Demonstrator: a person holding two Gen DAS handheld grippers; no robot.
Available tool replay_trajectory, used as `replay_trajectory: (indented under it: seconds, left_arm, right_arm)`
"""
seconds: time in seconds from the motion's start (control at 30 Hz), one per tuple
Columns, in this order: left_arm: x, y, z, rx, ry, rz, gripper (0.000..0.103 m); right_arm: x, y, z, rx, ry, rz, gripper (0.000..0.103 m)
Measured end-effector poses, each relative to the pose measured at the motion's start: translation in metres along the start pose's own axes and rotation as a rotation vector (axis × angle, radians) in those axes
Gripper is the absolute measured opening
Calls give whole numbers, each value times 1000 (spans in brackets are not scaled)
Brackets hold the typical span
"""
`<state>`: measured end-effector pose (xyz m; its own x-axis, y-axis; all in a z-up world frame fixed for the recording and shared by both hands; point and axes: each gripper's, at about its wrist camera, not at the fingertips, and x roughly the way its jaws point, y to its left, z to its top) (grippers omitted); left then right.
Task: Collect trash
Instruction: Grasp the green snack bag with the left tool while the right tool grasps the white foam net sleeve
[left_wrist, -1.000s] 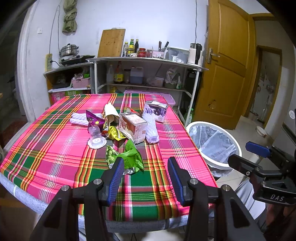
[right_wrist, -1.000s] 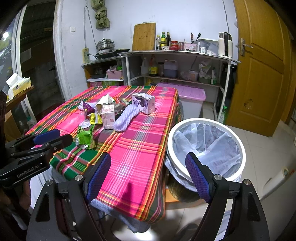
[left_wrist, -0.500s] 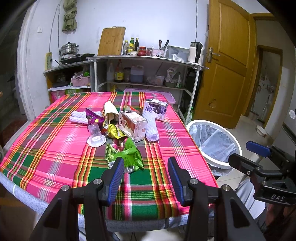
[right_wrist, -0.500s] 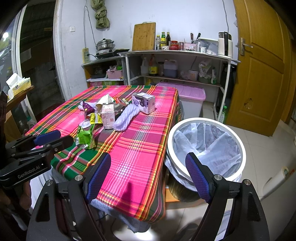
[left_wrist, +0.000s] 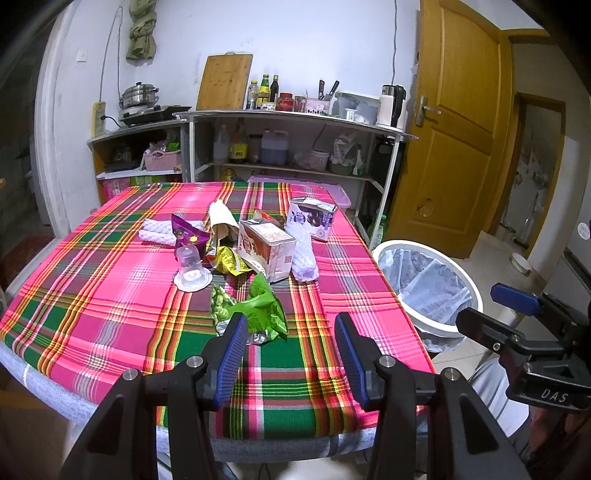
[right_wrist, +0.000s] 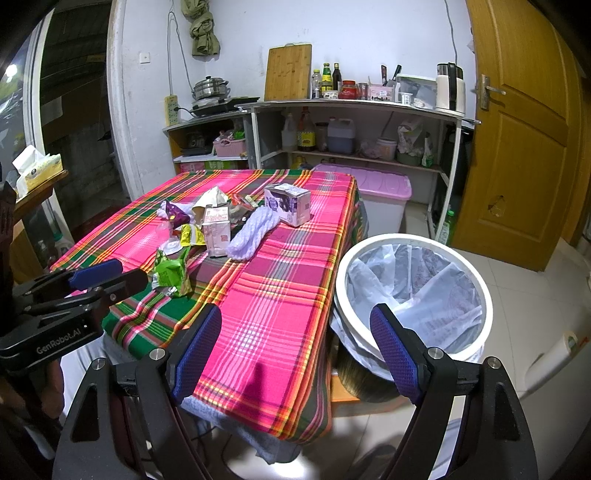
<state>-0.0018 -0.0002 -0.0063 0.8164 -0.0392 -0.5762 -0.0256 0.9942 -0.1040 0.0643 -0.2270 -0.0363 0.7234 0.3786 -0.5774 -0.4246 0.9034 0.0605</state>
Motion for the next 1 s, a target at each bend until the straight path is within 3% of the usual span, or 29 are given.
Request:
replay_trajectory:
  seconds: [0.47,0.53,0.7,1.0]
  left_arm:
    - [24,28,1,-55,60,32,49]
    - [29,36,1,-69,67,30,56]
    - [40,50,4,-95,82,47,60]
    - [66,52,13,-122,118,-10,74]
  right_arm:
    - [23,3,8,-4,20,54,83]
    - [28,4,11,-11,24,63,83]
    - [40,8,17,-23,34,73,83]
    - [58,6,25,-20,50,74,83]
